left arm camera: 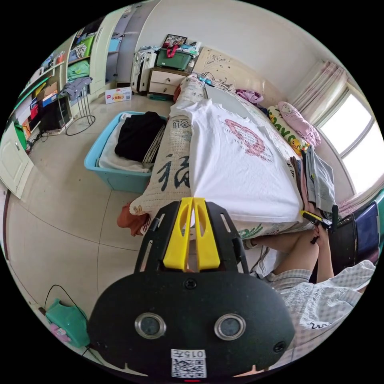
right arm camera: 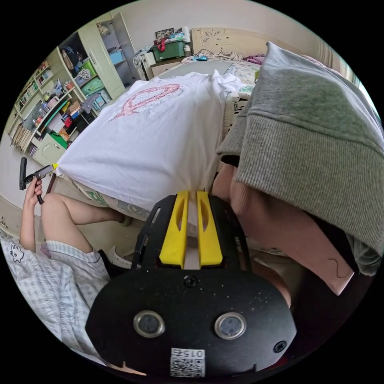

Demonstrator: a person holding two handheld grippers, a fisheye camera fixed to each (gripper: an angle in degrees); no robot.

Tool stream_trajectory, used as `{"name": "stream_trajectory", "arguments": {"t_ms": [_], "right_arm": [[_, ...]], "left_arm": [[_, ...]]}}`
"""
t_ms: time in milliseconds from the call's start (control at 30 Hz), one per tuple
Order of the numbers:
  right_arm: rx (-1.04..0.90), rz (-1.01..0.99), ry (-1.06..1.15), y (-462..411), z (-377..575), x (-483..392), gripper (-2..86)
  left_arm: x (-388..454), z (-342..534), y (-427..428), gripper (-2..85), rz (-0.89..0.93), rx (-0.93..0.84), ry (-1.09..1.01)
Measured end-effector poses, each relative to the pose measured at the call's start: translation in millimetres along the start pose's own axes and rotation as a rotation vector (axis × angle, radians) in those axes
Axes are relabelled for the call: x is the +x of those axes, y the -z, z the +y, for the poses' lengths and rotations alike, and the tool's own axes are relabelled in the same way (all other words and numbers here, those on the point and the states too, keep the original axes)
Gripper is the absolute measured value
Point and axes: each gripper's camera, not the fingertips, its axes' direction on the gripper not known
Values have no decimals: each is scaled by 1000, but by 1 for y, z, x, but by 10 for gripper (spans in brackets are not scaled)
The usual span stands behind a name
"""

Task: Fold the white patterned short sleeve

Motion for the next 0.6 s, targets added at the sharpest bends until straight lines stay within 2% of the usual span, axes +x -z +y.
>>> {"name": "stream_trajectory", "arguments": {"t_ms": [100, 267, 400, 467, 600], "right_arm": [[-31, 64, 41, -31, -3, -5, 24], [31, 72, -22, -45, 8, 5, 49], [77, 34, -106, -48, 32, 22, 76], [62, -10, -158, -69, 39, 39, 91], [-4, -78, -189, -112, 37, 54, 91]], "left_arm": [[0, 1, -8, -4, -1, -12, 26], [2, -9, -43, 29, -49, -164, 63], [13, 0, -37, 73, -19, -117, 6], [12, 0, -43, 66, -12, -125, 9], [12, -8, -85, 4, 39, -280, -15]]}}
